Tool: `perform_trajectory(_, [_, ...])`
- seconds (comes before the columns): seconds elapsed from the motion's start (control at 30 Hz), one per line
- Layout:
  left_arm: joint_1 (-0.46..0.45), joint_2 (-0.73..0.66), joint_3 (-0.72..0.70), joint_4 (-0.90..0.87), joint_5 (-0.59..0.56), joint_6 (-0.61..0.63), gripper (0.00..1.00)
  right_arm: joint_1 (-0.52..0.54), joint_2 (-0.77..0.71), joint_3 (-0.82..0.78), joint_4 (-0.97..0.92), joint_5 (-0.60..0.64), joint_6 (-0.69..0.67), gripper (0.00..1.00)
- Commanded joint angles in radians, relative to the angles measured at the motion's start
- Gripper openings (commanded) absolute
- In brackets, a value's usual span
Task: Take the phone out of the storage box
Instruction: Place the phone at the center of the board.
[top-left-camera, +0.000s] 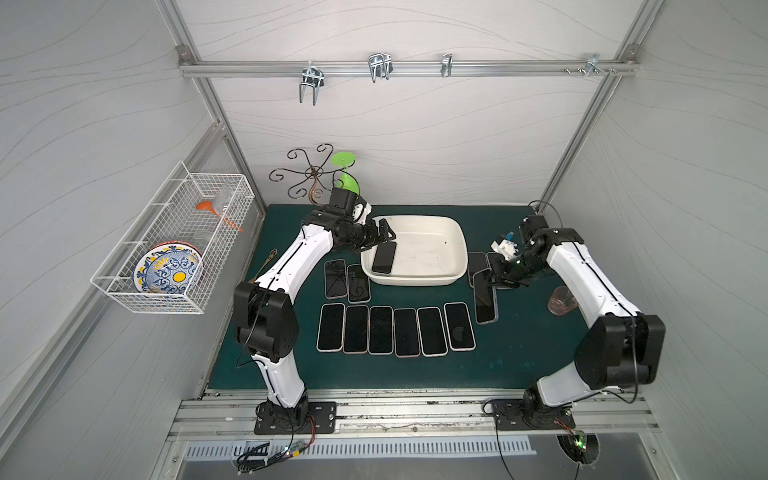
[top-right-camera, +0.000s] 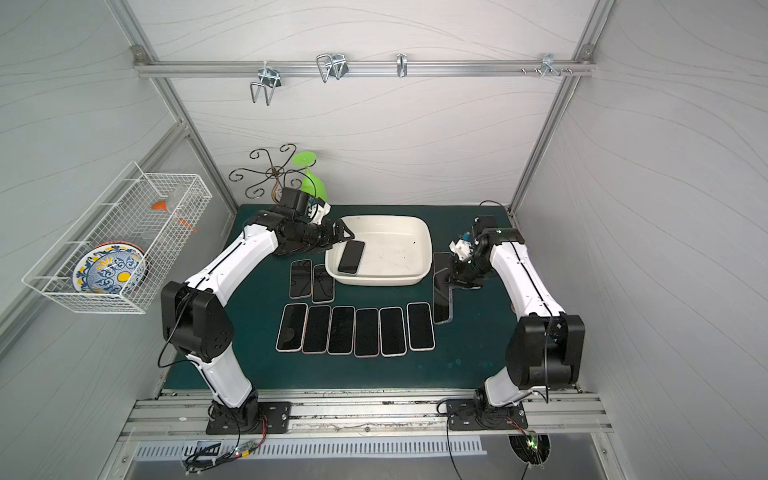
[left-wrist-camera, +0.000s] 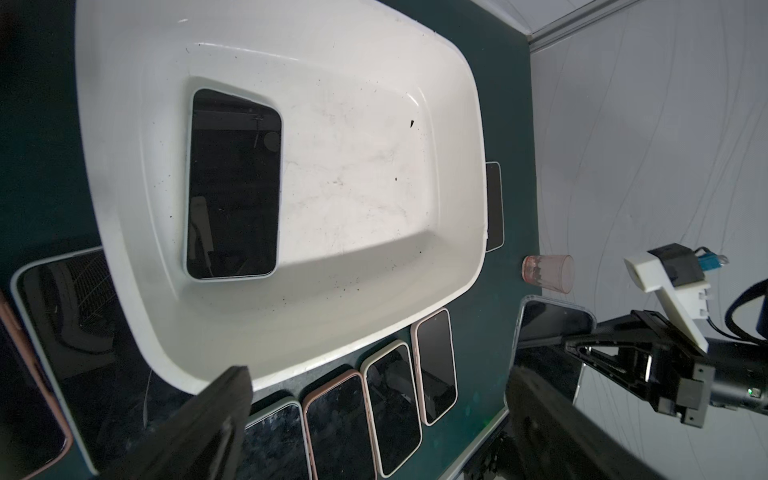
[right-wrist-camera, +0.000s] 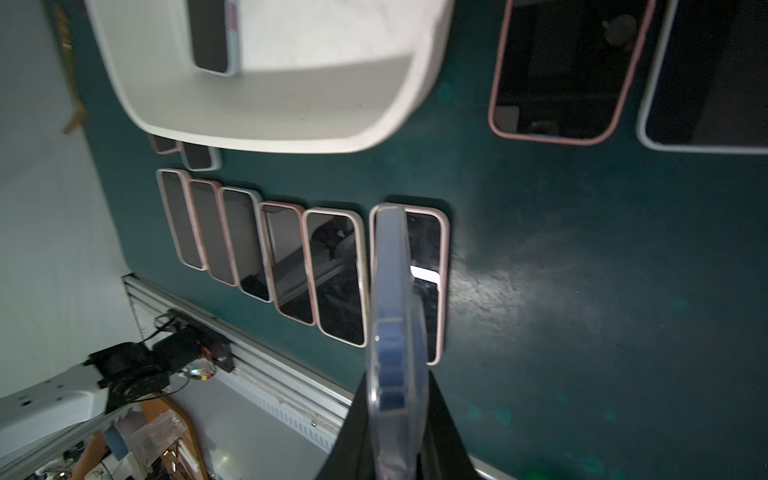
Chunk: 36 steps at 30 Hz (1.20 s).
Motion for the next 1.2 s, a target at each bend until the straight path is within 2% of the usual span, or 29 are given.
perform_trajectory(0.0, [0.001,-0.053,-0.012,0.017,0.000,0.048,1.00,0.021,0.062,-0.020,-0.045,0.115,-0.023,0.00])
perform_trajectory(0.13, [0.002,-0.058,-0.044,0.029,0.009,0.052,1.00,0.036,0.135,-0.031,-0.030,0.159,-0.025,0.00])
perform_trajectory(0.47, [0.006,-0.050,-0.084,0.044,0.011,0.063,1.00,0.060,0.230,-0.088,0.083,0.057,-0.011,0.00])
perform_trajectory(0.8, [0.011,-0.039,-0.089,0.039,0.004,0.066,1.00,0.038,0.265,-0.146,0.123,0.088,-0.003,0.00])
perform_trajectory(1.0, [0.011,-0.029,-0.086,0.037,-0.001,0.064,1.00,0.005,0.275,-0.145,0.124,0.111,-0.004,0.17])
perform_trajectory(1.07, [0.011,-0.024,-0.087,0.035,-0.002,0.063,1.00,0.003,0.283,-0.142,0.125,0.126,0.000,0.19])
perform_trajectory(1.17, [0.011,-0.021,-0.087,0.034,-0.005,0.059,1.00,-0.001,0.301,-0.138,0.125,0.131,-0.001,0.27])
